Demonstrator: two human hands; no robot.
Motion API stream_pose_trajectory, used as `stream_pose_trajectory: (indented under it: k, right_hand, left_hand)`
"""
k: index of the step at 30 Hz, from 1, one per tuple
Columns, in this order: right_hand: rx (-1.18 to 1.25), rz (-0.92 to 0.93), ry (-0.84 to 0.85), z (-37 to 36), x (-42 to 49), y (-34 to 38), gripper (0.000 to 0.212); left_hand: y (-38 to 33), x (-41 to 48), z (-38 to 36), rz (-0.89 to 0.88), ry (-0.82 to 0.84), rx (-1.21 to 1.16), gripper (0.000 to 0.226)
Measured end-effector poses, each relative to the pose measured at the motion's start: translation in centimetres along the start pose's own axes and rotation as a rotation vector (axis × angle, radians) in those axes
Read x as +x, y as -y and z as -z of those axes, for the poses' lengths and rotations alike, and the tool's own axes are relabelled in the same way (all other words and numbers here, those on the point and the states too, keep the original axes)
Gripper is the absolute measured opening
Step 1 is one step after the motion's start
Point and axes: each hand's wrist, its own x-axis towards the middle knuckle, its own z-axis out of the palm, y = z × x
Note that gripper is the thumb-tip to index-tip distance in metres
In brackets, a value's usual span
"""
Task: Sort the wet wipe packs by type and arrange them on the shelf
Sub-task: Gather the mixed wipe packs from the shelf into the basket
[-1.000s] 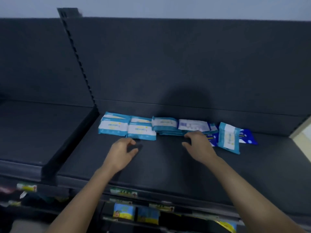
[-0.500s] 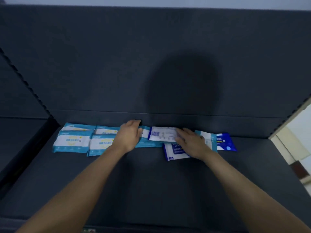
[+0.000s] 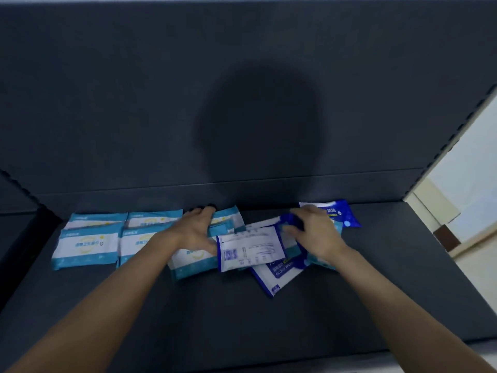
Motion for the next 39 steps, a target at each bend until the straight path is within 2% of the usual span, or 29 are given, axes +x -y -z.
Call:
stream_pose_trajectory:
  k: [1,3,5,8,11,14,16,17,19,21,24,26,28,31,34,39]
  right_hand:
    - [-0.048,-0.139,-0.013,0.3,0.3,-0.8,0.051]
    - [-0.101,-0.388,0.066,0.6,0.5,-2.3,0.062]
    - [-0.107,-0.489,0.114,0.5,0.3,-3.1,0.070]
    - [0.015,-0.549,0.062,0.7,0.0,-3.1,0.065]
    - [0.274,-0.530,0.019,1.0,-0.4,-2.8,0.045]
    - [0.396,-0.511,0.087,1.0,-1.0,-2.4,0.029]
    - [0.304,-0.493,0.126,0.8,-1.3,-1.9,0.039]
    - [0.274,-0.486,0.114,0.6,-1.5,-1.6,0.044]
    - [0.313,-0.487,0.088,0.4,-1.8,-1.2,0.044]
    - [0.377,-0.497,0.102,0.2,-2.0,-0.8,0.034]
    - [0.353,-0.559,0.194,-0.1,-2.1,-0.8,0.041]
    - [0.455,-0.573,0.174,-0.2,-2.3,-0.8,0.042]
    - [0.589,-0.567,0.097,-0.5,-2.5,-0.8,0.041]
    - [0.649,-0.531,0.000,-0.8,-2.6,0.4,0.027]
    - [0.623,-0.500,-0.069,-1.3,-2.2,1.2,0.016]
    - [0.369,-0.370,-0.038,-0.5,-2.5,0.9,0.021]
  left_hand:
    - [0.1,-0.1,0.1,0.009,-0.010,0.024,0.105]
    - [0.2,-0.4,0.2,0.027,-0.057,0.113,0.093]
    - [0.2,-0.6,0.2,0.045,-0.102,0.170,0.069]
    - [0.4,-0.9,0.0,0.044,-0.177,0.132,0.060]
    - [0.6,-1.9,-0.2,0.003,-0.209,-0.044,0.061]
    - [1.3,-3.7,0.1,-0.040,-0.057,-0.255,0.065]
    - [1.6,-4.9,0.2,-0.067,0.018,-0.371,0.077]
    - [1.6,-5.3,0.1,-0.079,0.015,-0.431,0.076]
    - [1.9,-5.8,-0.3,-0.078,-0.006,-0.546,0.058]
    - [2.6,-6.1,-0.6,-0.049,-0.004,-0.644,0.043]
    - [4.5,-6.6,-0.7,0.031,0.005,-0.759,0.037]
    - [5.5,-7.2,-0.2,0.078,-0.045,-0.858,0.036]
    - [5.9,-7.6,0.4,0.093,-0.099,-0.982,0.042]
    - [4.5,-7.5,0.9,0.046,-0.127,-1.149,0.067]
    - [0.8,-6.7,0.3,-0.022,-0.118,-1.187,0.038]
    - [-4.0,-4.3,-1.2,-0.065,-0.103,-1.083,0.029]
